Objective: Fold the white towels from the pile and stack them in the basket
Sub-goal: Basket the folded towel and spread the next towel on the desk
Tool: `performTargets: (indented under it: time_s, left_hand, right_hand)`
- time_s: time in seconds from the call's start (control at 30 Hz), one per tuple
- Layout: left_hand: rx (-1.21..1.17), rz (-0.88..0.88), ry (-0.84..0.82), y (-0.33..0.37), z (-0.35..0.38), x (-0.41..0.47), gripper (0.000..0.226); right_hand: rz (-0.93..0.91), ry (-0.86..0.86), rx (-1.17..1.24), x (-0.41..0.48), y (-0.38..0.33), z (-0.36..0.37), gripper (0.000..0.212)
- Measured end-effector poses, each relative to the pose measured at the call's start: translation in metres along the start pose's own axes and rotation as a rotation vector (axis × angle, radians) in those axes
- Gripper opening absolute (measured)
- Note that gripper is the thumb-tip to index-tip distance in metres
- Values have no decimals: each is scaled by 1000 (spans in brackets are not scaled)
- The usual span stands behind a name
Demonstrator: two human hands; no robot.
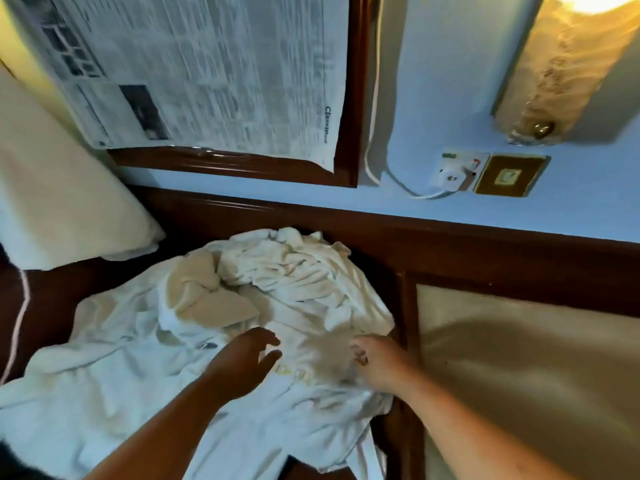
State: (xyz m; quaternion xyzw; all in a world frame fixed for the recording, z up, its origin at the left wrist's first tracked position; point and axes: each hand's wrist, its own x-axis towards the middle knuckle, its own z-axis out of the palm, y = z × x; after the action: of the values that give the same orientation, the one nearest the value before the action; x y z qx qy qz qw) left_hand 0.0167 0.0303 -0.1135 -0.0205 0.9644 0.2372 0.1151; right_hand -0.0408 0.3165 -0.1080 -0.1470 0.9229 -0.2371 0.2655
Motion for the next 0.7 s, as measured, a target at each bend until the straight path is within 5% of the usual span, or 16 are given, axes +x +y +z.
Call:
performTargets:
  time_s: [0.43, 0.63, 0.7]
  left_hand:
    - [-7, -19, 299, -130, -45, -46, 6]
    - [-58, -127, 412, -159, -78, -61, 10]
    - [-50, -134, 407, -170, -85, -71, 13]
  right_hand:
    - [-176, 24, -62, 75, -142, 75, 47]
    - [-287, 144, -89, 117, -228, 97, 79]
    - [-288, 160, -118, 129, -244, 103, 67]
